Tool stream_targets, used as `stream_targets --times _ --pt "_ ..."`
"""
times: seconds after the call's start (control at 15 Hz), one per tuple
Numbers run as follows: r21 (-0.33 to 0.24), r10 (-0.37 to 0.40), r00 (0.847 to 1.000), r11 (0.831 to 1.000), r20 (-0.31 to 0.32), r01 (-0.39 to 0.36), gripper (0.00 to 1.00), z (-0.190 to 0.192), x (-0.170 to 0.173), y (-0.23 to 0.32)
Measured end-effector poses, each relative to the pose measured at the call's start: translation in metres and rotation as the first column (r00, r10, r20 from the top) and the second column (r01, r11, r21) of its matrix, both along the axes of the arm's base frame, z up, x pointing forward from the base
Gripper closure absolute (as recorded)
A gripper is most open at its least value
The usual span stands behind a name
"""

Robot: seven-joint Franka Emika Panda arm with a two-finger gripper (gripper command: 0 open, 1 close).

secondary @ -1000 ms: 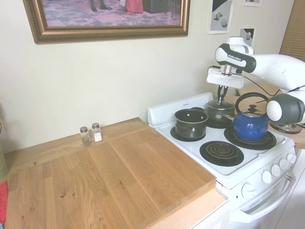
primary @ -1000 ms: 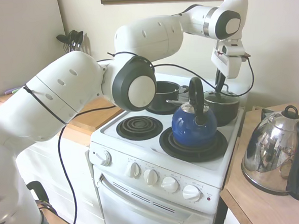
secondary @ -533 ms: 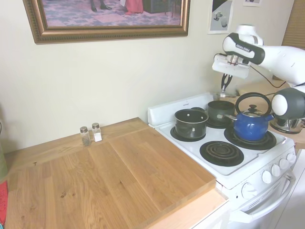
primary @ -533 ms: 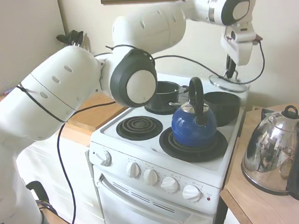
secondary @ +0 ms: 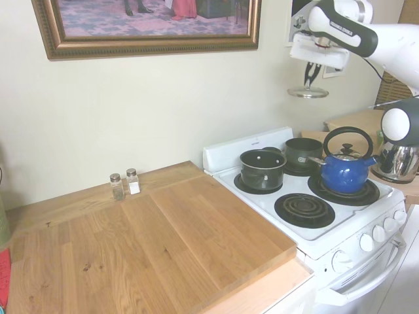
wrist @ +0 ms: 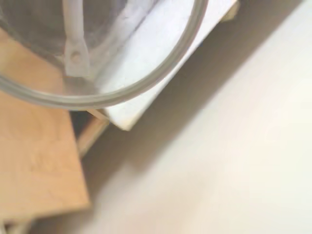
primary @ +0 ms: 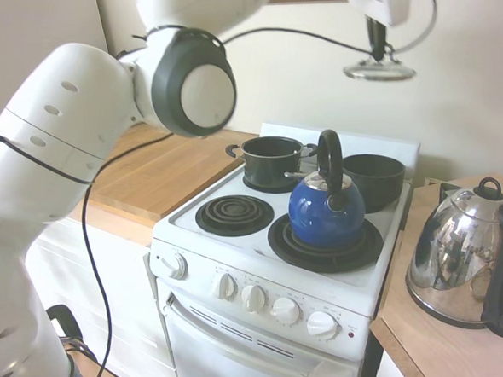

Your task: Uncover the lid of the pot

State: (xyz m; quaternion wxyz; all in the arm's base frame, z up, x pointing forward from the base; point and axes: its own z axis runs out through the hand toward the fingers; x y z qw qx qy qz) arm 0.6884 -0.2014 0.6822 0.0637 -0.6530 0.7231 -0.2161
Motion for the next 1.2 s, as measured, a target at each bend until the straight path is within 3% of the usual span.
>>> stream_targets --times 0.2,0.33,0.53,0.73,0.87,1.0,1.07,1.2 --pt "-0.143 0.106 0.994 0.984 -0.033 -0.109 1.0 0.009 0.018 0.111" --pt "-0.216 0.184 0.979 0.956 -0.085 -0.199 1.0 0.002 0.024 0.192" --pt "-0.264 0.308 0.927 0.896 -0.213 -0.358 1.0 -0.033 0.021 0.324" --pt "-0.292 0.397 0.845 0.812 -0.358 -0.505 1.0 -0.089 0.0 0.449" --pt "-0.276 0.443 0.765 0.749 -0.468 -0.603 1.0 -0.137 -0.023 0.521" --pt "-0.225 0.488 0.664 0.684 -0.566 -0.694 1.0 -0.184 -0.042 0.571" --pt "-0.189 0.51 0.621 0.662 -0.596 -0.725 1.0 -0.204 -0.047 0.585" --pt "-0.105 0.554 0.55 0.639 -0.624 -0.762 1.0 -0.234 -0.049 0.597"
